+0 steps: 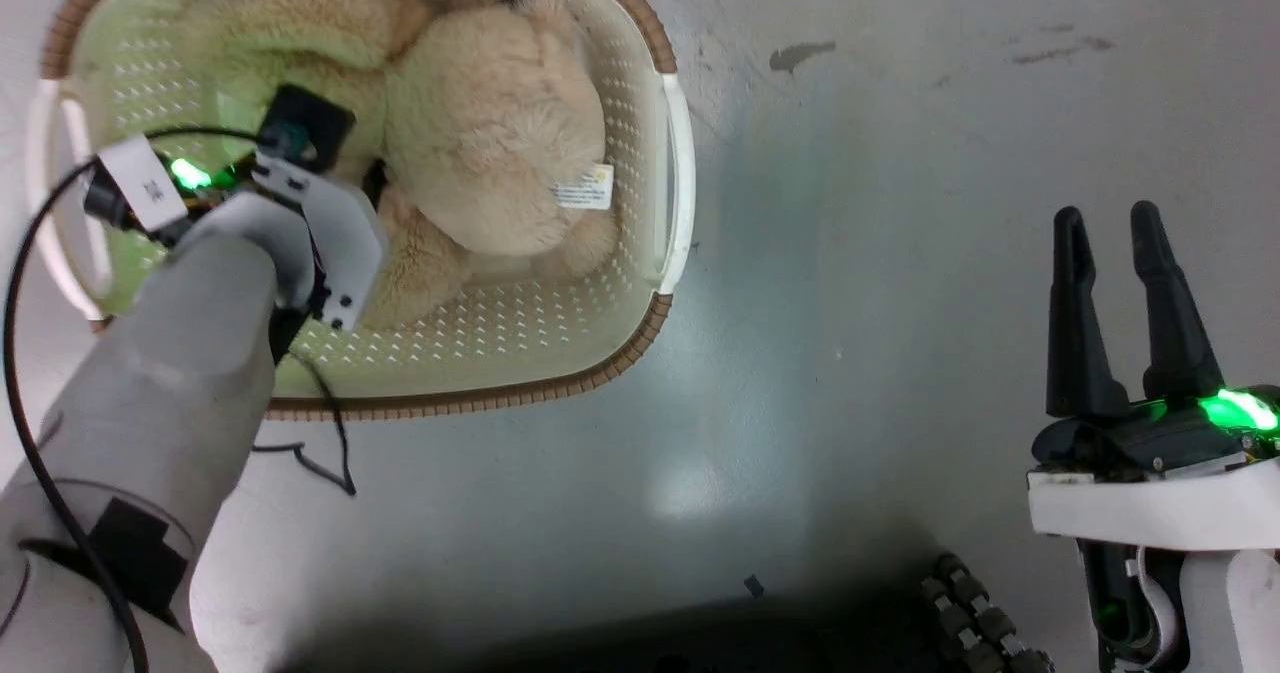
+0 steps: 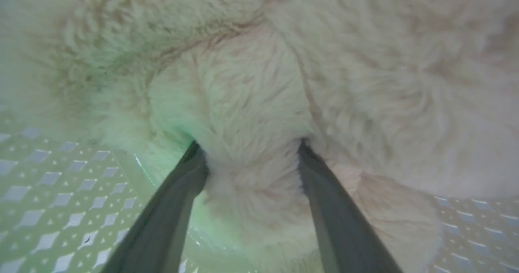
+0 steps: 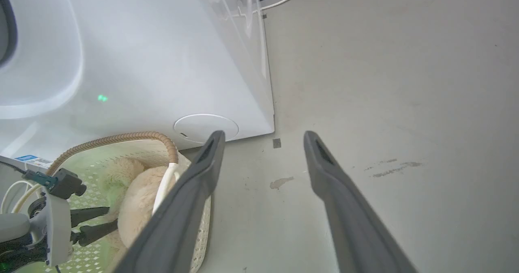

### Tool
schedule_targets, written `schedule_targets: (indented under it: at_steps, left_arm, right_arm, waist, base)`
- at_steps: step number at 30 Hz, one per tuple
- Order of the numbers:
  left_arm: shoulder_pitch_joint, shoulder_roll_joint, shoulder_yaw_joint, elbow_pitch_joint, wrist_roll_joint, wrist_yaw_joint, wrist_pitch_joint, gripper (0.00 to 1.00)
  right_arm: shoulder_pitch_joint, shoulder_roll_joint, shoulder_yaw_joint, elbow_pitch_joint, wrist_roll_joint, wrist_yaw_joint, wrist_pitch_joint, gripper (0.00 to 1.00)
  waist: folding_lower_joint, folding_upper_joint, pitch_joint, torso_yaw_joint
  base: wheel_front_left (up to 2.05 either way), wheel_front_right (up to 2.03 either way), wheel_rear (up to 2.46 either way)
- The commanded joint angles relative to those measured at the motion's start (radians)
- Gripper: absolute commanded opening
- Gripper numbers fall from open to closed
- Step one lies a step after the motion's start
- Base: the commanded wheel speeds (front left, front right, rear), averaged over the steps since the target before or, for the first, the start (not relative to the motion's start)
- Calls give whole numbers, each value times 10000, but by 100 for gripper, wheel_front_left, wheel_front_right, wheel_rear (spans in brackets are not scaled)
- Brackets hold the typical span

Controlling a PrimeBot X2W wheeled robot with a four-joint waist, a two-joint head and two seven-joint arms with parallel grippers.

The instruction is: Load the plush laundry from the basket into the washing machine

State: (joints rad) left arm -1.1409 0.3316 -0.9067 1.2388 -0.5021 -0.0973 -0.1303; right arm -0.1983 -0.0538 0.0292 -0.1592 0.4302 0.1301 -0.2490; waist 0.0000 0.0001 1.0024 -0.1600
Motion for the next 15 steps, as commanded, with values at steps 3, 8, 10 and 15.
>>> schedule_targets:
  at_steps: [3, 8, 10, 15]
  left_arm:
    - [-291, 78, -288, 511, -312, -114, -77, 0]
    - [74, 80, -186, 512, -521, -131, -516, 0]
    - [262, 78, -183, 513, -559, -117, -691, 0]
    - [716, -86, -110, 456, -700, -97, -1099, 0]
  right_arm:
    - [-292, 36, -18, -16, 181, 6, -128, 100]
    - [-361, 36, -124, 204, 388, 6, -128, 100]
    - [-322, 36, -189, 321, 545, 6, -128, 100]
    - [-157, 36, -254, 510, 477, 6, -128, 100]
  waist:
    - [0, -1, 261, -29]
    - [0, -1, -226, -55]
    - [0, -1, -524, -11]
    - [0, -1, -1469, 274]
  base:
    - [0, 0, 0]
    - [0, 0, 0]
    - [0, 0, 0]
    - [0, 0, 0]
